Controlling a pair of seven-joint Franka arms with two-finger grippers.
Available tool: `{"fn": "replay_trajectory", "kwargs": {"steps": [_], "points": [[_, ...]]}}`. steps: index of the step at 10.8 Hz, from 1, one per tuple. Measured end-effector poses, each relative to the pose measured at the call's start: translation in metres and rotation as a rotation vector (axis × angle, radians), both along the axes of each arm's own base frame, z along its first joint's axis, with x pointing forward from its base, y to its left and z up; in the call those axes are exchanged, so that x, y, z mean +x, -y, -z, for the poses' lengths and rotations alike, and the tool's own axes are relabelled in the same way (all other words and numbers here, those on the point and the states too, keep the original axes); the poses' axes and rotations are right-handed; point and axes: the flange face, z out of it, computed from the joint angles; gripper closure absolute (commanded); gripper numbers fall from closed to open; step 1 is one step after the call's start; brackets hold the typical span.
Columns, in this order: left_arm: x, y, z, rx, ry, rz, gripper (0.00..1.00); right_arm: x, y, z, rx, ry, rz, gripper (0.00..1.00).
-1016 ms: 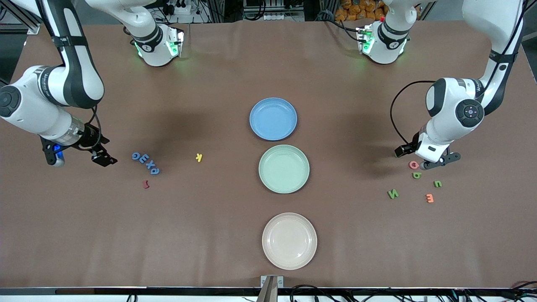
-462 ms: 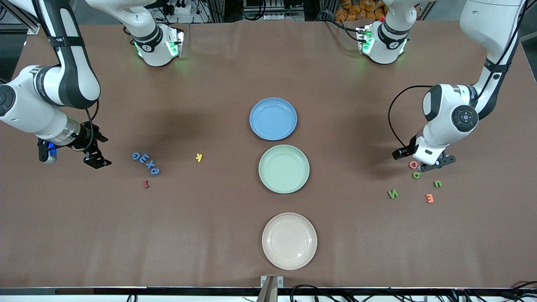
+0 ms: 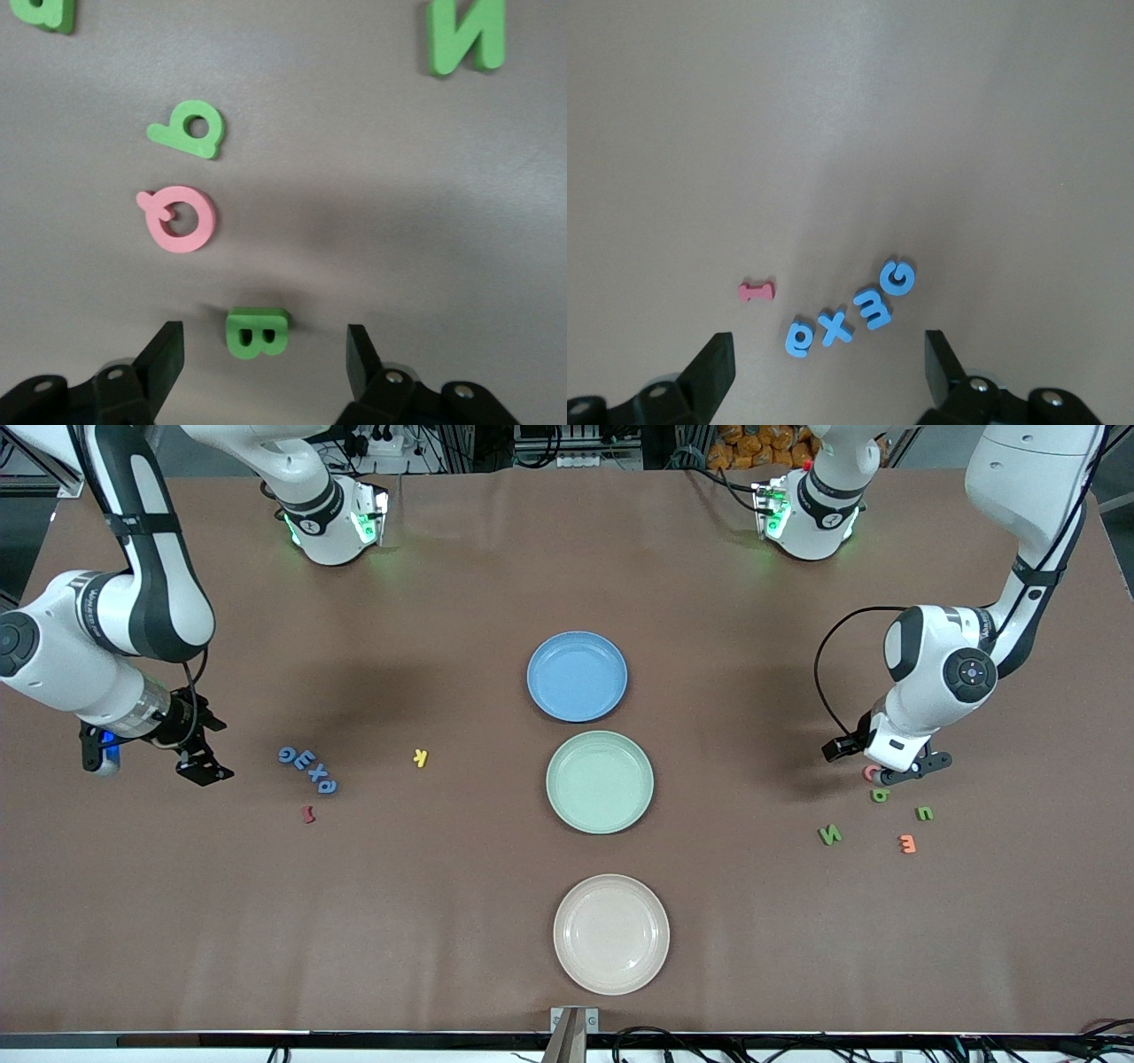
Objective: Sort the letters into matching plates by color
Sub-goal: 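Grasp the green B with the left gripper while the right gripper descends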
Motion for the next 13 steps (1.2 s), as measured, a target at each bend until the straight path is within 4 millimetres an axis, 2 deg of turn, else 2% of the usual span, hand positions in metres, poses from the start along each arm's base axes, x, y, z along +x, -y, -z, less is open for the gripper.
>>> {"fn": "replay_trajectory", "kwargs": {"steps": [2, 4, 6, 9, 11, 13], "points": [[-0.002, -0.005, 0.004, -0.002, -0.001, -0.010, 0.18, 0.000, 0.005, 0.004, 0.002, -0.008, 0.038, 0.00], [-0.004, -0.008, 0.010, -0.006, -0.001, -0.017, 0.21, 0.002, 0.006, 0.002, 0.007, 0.001, 0.251, 0.00], [-0.004, -0.009, 0.016, -0.010, 0.000, -0.020, 0.22, 0.003, 0.006, 0.003, 0.010, -0.003, 0.379, 0.00], [-0.005, -0.008, 0.023, -0.015, 0.003, -0.020, 0.49, 0.000, 0.005, 0.021, 0.002, -0.040, 0.428, 0.00], [-0.005, -0.008, 0.024, -0.015, 0.001, -0.020, 1.00, -0.007, 0.006, 0.048, -0.010, -0.015, 0.434, 0.00], [-0.004, -0.008, 0.021, -0.015, 0.008, -0.019, 1.00, -0.021, 0.004, 0.072, -0.020, -0.003, 0.434, 0.00]]}}
